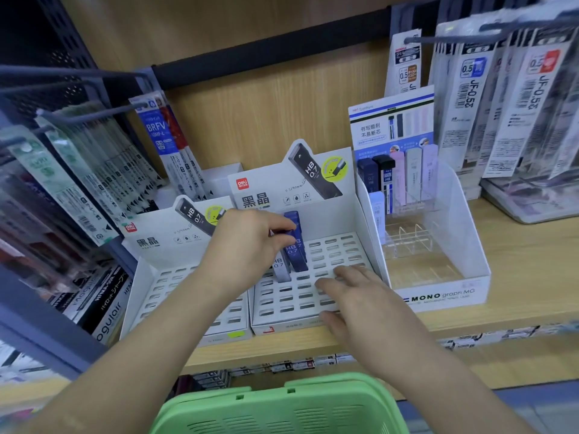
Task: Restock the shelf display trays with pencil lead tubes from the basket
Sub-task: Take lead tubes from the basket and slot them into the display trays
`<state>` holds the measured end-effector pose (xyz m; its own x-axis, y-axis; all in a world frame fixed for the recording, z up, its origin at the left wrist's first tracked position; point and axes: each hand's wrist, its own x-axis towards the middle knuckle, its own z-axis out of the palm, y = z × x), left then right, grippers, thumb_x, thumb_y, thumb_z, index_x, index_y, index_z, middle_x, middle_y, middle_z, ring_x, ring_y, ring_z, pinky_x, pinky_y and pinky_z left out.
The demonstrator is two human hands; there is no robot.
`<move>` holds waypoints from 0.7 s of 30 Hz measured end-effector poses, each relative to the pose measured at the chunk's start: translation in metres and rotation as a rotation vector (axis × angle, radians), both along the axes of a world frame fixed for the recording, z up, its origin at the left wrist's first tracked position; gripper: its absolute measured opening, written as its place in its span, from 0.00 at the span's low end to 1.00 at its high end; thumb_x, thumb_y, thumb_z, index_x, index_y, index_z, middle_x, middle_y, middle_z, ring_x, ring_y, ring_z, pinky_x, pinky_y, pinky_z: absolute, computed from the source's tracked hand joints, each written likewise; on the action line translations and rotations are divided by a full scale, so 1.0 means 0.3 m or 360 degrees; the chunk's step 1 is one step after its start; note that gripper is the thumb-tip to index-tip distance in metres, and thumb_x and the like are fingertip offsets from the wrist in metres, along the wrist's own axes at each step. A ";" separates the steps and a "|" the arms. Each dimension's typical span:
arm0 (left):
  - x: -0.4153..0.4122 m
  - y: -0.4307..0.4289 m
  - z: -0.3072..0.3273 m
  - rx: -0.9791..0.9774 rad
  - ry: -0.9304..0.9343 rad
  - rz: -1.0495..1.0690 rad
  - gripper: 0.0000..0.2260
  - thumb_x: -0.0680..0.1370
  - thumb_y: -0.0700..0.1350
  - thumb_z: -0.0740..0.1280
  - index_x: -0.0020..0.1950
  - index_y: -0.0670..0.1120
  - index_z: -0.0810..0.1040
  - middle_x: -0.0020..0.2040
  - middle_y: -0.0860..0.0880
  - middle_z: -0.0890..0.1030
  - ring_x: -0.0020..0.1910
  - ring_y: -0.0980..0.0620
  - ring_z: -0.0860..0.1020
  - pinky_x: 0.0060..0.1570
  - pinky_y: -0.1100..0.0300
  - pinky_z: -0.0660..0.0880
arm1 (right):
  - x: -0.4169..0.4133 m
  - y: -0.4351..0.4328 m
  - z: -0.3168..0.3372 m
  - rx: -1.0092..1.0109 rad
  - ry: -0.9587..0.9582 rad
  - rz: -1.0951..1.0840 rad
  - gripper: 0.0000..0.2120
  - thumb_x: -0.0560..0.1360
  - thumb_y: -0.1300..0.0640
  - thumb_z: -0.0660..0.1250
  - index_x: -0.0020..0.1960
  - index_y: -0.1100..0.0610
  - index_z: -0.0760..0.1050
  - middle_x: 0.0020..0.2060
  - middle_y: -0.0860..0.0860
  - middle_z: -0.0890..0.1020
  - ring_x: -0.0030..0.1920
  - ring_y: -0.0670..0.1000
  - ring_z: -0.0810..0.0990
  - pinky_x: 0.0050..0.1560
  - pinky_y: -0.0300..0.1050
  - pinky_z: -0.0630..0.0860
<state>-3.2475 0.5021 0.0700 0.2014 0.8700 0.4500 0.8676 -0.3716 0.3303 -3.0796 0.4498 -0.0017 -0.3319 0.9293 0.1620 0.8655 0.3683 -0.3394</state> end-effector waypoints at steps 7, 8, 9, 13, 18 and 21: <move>0.014 0.057 -0.031 0.0095 0.0202 -0.0047 0.06 0.73 0.43 0.72 0.49 0.49 0.85 0.44 0.49 0.83 0.49 0.46 0.76 0.50 0.56 0.72 | -0.006 0.022 -0.030 0.0026 -0.0043 0.0006 0.19 0.82 0.47 0.58 0.72 0.47 0.68 0.75 0.52 0.64 0.76 0.53 0.59 0.74 0.42 0.54; 0.018 0.066 -0.032 0.0100 0.0217 -0.0005 0.06 0.74 0.44 0.72 0.50 0.49 0.84 0.45 0.50 0.83 0.50 0.47 0.76 0.50 0.56 0.72 | -0.007 0.025 -0.036 0.0042 -0.0027 0.0006 0.19 0.82 0.47 0.58 0.72 0.48 0.68 0.76 0.52 0.65 0.76 0.53 0.59 0.74 0.42 0.54; 0.022 0.071 -0.035 0.0125 0.0258 0.0013 0.06 0.74 0.45 0.71 0.50 0.49 0.84 0.46 0.50 0.83 0.50 0.47 0.76 0.50 0.57 0.72 | -0.008 0.027 -0.039 0.0065 -0.0011 0.0007 0.19 0.82 0.47 0.58 0.72 0.48 0.69 0.75 0.52 0.65 0.76 0.54 0.59 0.74 0.42 0.55; -0.020 0.032 -0.062 0.0297 0.0262 -0.0033 0.08 0.76 0.44 0.69 0.54 0.47 0.83 0.51 0.50 0.81 0.53 0.45 0.73 0.53 0.64 0.64 | -0.004 0.023 -0.033 0.0094 0.0041 0.0022 0.19 0.81 0.48 0.60 0.70 0.48 0.71 0.74 0.50 0.67 0.75 0.52 0.60 0.72 0.41 0.57; -0.150 -0.161 -0.082 0.0253 0.0137 -0.0286 0.09 0.77 0.46 0.63 0.51 0.49 0.82 0.45 0.57 0.80 0.42 0.61 0.72 0.43 0.71 0.67 | 0.006 -0.019 0.041 0.0087 0.0309 0.0080 0.14 0.79 0.51 0.64 0.63 0.47 0.78 0.53 0.44 0.81 0.53 0.46 0.78 0.55 0.44 0.74; -0.262 -0.259 -0.176 0.0030 0.0381 -0.0468 0.11 0.76 0.48 0.60 0.48 0.50 0.82 0.41 0.58 0.79 0.38 0.61 0.73 0.38 0.67 0.71 | -0.028 -0.085 0.064 -0.0232 0.0155 0.0274 0.10 0.79 0.48 0.63 0.57 0.46 0.79 0.43 0.44 0.83 0.42 0.44 0.78 0.49 0.43 0.75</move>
